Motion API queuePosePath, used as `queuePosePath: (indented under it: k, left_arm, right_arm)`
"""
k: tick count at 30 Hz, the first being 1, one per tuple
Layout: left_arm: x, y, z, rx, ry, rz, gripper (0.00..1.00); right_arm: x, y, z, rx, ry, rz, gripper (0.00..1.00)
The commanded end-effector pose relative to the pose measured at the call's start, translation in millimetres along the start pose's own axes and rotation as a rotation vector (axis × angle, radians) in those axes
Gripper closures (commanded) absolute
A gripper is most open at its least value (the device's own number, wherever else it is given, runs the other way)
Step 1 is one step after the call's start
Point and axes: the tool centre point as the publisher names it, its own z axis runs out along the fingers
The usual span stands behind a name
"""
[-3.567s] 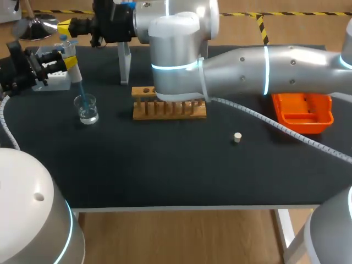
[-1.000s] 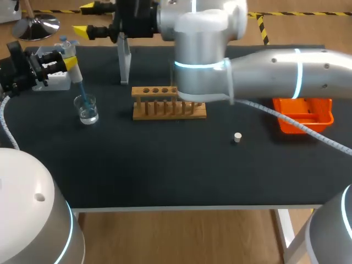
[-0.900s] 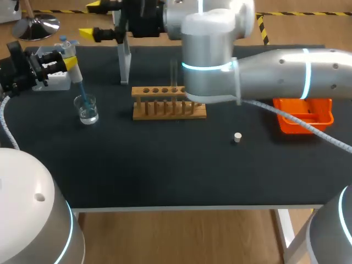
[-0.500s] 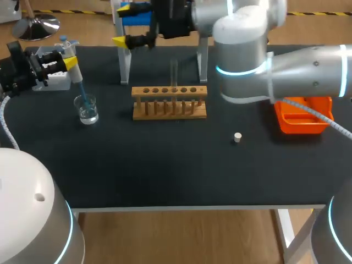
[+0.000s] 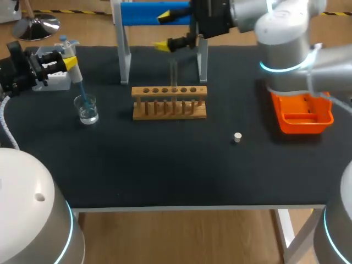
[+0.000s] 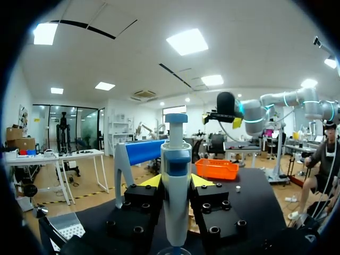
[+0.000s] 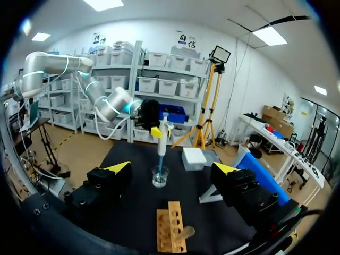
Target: Invert the test tube, pick up the pipette, mount the tip to pipette, aspirate from beaker and dispense into the tube, eject the tip, return the pipette, and cap with the stopper.
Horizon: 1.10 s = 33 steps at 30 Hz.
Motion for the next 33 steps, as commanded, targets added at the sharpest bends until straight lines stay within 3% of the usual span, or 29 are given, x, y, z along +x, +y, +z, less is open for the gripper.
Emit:
queuePosePath:
  k: [1, 10, 20, 33]
  left_arm:
    - [0.0, -0.7, -1.0, 0.000, 0.002, -0.001, 1.00]
    - [0.0, -0.7, -1.0, 0.000, 0.002, -0.001, 1.00]
    - [0.0, -0.7, -1.0, 0.000, 0.002, -0.001, 1.00]
    - [0.0, -0.7, -1.0, 0.000, 0.002, -0.001, 1.00]
  right_arm:
    - [-1.8, -12.1, -39.9, 0.031, 0.067, 0.001, 0.00]
    - [-3.2, -49.4, -46.0, 0.017, 0.078, -0.020, 0.00]
    - [-1.4, -89.7, -34.4, 0.013, 0.083, -0.039, 0.00]
    - [-14.8, -127.2, -19.8, 0.001, 0.055, -0.019, 0.00]
